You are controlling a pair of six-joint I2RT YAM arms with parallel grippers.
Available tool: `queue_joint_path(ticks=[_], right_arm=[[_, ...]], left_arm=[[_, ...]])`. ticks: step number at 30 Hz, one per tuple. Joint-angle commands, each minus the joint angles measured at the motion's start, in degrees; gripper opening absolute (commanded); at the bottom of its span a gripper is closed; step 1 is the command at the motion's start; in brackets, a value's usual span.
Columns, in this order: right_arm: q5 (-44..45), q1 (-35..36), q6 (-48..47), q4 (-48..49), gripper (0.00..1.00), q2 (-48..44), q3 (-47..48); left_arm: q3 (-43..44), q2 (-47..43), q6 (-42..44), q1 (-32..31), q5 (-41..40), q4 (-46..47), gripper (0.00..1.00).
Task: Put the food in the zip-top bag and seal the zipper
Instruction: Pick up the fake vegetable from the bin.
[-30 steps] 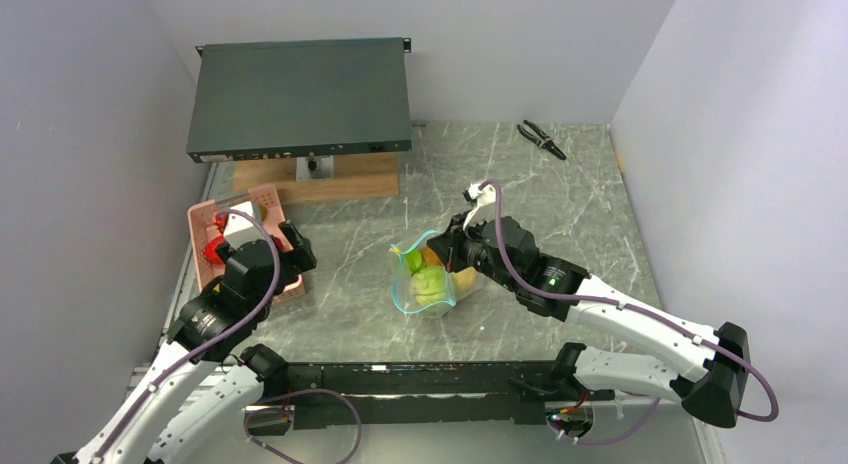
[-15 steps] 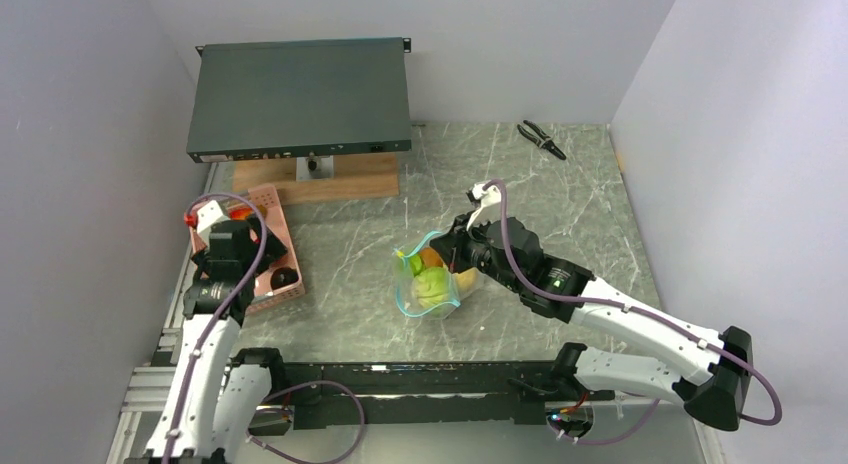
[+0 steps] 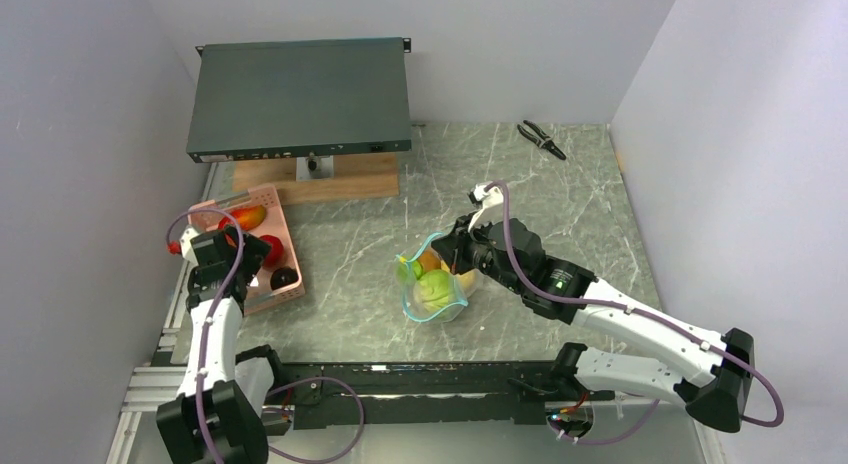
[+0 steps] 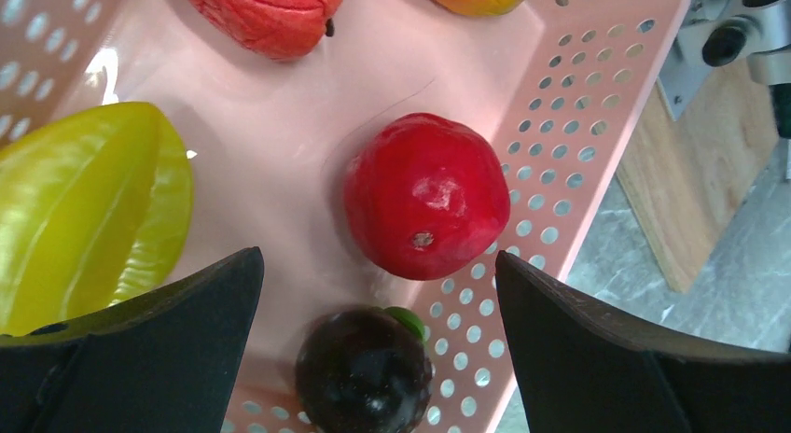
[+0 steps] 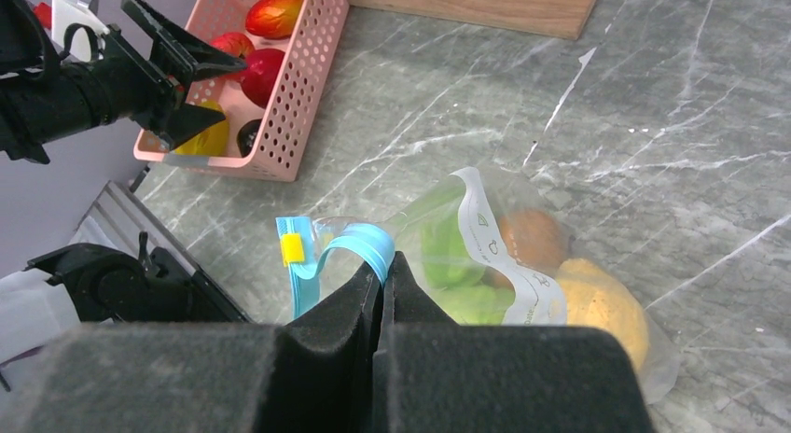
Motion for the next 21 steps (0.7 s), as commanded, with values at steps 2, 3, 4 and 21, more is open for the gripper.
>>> queue_joint_path(ticks=[2,3,4,21], right_arm=[[0.5,-0.2,-1.2,4.2,0.0,0.4,0.5],[0.5,-0.3,-1.2,4.3,0.0,0.7,0.5],[0.4,-0.3,-1.2,4.5,0.0,0.9,0.5],[0.0,-0.6,-1.0,4.6,0.0,0.7,0.3]], left_arm=[[-1.1,3.3,-4.2,0.4,4.2,11.8,1.0],[-1.1,4.6,-4.1,0.4,5.1,12.9,1.0],[-1.0,6.1,-4.1,0.4,6.0,13.2,1.0],[-2.1,12.8,-6.9,1.5,9.0,13.5,0.83]])
